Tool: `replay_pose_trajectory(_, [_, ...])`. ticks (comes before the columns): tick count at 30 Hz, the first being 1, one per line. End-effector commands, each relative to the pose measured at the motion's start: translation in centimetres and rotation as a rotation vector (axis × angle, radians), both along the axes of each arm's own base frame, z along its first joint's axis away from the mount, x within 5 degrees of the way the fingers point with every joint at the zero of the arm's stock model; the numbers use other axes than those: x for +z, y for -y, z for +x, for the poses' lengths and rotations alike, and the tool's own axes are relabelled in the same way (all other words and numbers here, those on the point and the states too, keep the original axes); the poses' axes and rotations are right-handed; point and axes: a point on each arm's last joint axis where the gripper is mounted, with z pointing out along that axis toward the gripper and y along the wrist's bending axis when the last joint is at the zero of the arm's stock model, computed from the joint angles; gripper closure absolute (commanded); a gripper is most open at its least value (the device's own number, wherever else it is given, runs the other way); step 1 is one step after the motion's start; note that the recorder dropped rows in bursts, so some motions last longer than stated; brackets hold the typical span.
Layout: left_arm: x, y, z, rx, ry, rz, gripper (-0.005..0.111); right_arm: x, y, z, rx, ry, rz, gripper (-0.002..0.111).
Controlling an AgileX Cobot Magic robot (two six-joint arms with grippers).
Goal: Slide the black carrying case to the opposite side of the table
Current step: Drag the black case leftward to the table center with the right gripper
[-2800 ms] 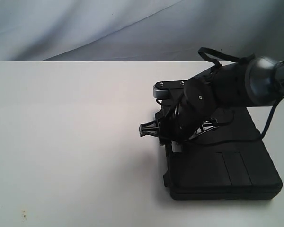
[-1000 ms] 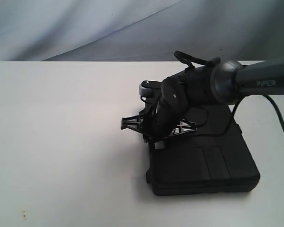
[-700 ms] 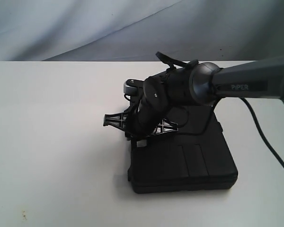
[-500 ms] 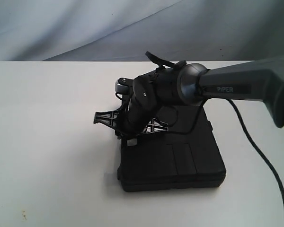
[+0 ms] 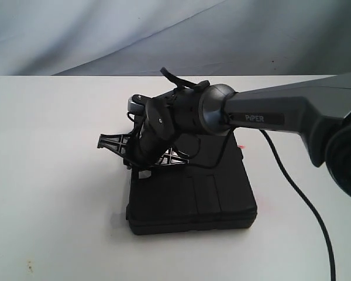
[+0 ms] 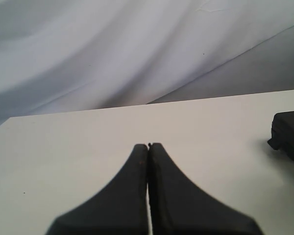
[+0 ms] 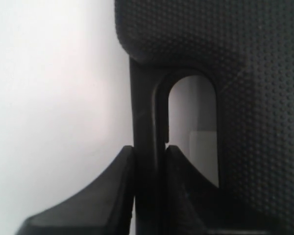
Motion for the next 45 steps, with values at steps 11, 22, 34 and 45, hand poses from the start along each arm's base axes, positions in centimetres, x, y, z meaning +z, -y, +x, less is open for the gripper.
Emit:
replay_pose_trajectory(11, [0.0,0.0,0.0,-0.001,0.009,-0.015,0.107,-0.3,-1.2,0.0,-0.071,0.006,0.118,0.108])
replay_pose_trajectory(22, [0.0,0.0,0.0,-0.001,0.009,-0.015,0.107,0.7,-1.1,0.0,-0.054,0.029,0.122,0.073])
replay_pose_trajectory(34, [0.0,0.0,0.0,-0.001,0.009,-0.015,0.107,3.4,-0.9,-0.1,-0.032,0.070,0.135,0.060])
replay_pose_trajectory(45, [0.0,0.0,0.0,-0.001,0.009,-0.015,0.107,5.9,-0.3,-0.5,-0.005,0.097,0.118,0.060])
